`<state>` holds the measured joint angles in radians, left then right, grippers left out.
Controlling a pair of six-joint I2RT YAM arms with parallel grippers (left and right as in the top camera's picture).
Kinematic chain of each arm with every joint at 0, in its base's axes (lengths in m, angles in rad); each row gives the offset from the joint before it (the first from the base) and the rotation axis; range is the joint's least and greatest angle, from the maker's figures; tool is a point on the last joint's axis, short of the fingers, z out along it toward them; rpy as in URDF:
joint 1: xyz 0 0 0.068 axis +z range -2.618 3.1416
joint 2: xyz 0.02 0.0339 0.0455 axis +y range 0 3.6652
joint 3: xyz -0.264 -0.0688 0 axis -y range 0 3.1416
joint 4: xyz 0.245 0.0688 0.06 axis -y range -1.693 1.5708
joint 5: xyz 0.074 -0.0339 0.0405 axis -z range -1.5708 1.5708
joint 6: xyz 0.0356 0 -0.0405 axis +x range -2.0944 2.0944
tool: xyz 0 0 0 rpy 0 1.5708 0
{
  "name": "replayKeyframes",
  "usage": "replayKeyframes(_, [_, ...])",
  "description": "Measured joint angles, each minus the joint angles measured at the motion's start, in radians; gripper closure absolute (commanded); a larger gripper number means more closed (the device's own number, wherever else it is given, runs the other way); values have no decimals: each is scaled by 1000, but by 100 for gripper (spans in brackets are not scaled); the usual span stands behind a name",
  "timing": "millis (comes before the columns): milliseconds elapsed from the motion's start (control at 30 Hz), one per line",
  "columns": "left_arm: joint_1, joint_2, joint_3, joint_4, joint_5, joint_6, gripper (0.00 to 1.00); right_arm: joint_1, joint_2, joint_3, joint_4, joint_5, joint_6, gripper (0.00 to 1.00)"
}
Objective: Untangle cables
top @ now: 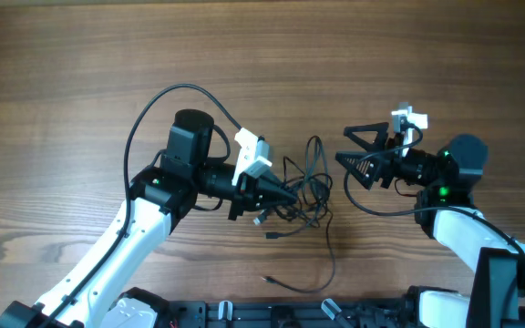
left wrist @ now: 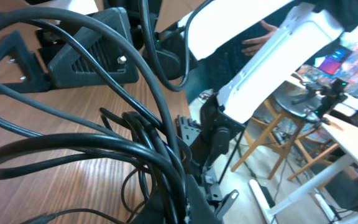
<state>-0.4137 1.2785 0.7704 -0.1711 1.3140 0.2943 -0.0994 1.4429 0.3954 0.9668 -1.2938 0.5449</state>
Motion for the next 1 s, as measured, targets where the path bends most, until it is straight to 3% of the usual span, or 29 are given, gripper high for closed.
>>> replayKeyframes(500, [-45,33,0,-2,25,16,96,105,0,0,137,-54,69,0])
replayKeyframes(1000, [-45,40,-1,71,42,19,96,191,0,0,66,-68,82,0])
